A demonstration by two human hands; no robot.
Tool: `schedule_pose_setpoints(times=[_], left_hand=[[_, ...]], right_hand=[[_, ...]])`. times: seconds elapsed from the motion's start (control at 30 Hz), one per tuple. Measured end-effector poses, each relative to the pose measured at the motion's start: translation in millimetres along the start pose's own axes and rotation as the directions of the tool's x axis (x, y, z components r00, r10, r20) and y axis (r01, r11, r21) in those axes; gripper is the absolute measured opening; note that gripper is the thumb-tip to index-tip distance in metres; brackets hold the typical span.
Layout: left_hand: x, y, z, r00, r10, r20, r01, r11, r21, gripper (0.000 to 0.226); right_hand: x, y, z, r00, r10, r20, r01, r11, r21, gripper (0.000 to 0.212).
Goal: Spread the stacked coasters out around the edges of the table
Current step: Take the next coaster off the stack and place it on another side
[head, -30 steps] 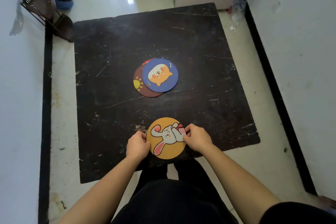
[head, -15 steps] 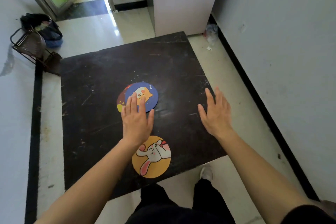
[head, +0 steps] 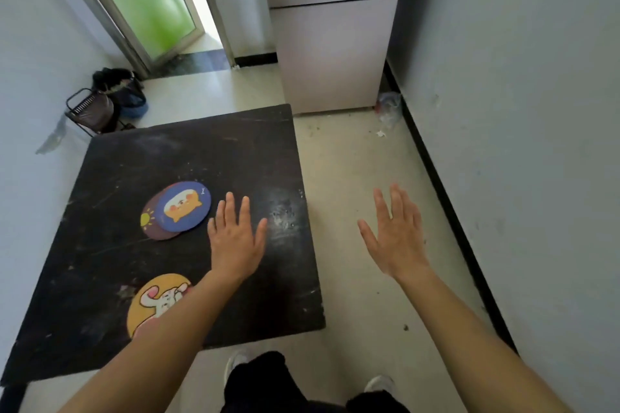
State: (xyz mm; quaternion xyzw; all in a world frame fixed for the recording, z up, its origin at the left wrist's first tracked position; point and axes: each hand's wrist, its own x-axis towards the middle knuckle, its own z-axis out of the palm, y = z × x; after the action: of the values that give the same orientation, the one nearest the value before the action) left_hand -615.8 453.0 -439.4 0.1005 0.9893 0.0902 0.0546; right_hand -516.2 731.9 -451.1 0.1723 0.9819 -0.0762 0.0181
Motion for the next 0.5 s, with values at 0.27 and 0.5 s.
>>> schedule_pose_setpoints(times=[0.27,0.5], left_hand=[[23.5,77.7,11.5,0.996,-0.063,0.071,0.061,0.998,0.026,0.067],[93.5,106.9,52.7,0.976,-0.203,0.075,0.209,0.974,-0.081,0.067]], right_hand=[[73.1,91.2,-23.2,0.999,-0.039,0.033,0.040,0.999,-0.013,0.076],[188.9,91.0,-24.2,0.973,-0.219,0.066,0.223,0.973,-0.061,0.077]])
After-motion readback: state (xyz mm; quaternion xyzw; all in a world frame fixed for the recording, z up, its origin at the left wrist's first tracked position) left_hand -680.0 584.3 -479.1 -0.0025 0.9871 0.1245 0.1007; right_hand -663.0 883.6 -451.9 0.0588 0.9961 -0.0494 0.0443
